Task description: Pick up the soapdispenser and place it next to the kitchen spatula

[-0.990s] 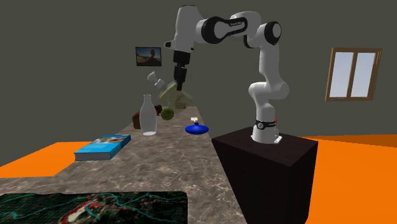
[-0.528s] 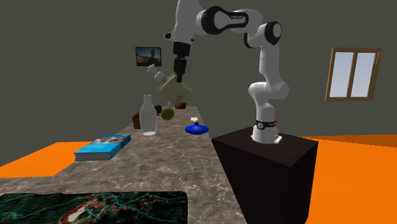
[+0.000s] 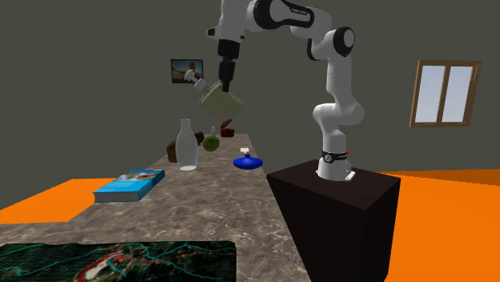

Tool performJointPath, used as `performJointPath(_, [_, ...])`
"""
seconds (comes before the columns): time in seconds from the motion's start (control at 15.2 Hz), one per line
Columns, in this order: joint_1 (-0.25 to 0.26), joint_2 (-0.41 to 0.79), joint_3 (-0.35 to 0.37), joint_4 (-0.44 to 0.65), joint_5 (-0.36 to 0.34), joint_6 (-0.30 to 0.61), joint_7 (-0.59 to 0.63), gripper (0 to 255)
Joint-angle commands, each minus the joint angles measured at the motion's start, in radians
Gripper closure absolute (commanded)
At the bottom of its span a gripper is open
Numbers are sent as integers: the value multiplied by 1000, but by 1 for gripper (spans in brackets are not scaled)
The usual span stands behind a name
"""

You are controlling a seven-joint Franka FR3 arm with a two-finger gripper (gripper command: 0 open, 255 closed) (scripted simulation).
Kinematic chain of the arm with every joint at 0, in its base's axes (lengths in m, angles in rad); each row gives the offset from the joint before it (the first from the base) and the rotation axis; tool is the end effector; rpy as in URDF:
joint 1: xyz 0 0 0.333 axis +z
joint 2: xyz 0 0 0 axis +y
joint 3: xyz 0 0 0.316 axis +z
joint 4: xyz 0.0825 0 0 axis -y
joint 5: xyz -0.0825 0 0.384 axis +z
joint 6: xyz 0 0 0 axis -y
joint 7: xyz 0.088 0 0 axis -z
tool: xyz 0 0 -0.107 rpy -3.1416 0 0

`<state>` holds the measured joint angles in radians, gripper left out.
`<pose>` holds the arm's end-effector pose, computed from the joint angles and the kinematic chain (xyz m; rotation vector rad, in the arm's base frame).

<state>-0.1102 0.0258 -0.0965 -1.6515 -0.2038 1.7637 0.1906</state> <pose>0.5625 -0.1355 0.5909 2.8851 -0.5349 0.1245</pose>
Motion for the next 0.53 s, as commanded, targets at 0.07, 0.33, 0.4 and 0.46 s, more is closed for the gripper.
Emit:
performJointPath(0.07, [0, 10, 0, 53, 2, -42, -8, 255])
performJointPath(0.33, [1, 19, 1, 107, 4, -86, -17, 255])
performJointPath(0.4, [-10, 4, -10, 88, 5, -78, -37, 255])
performJointPath(0.46, [-22, -10, -20, 69, 6, -69, -57, 255])
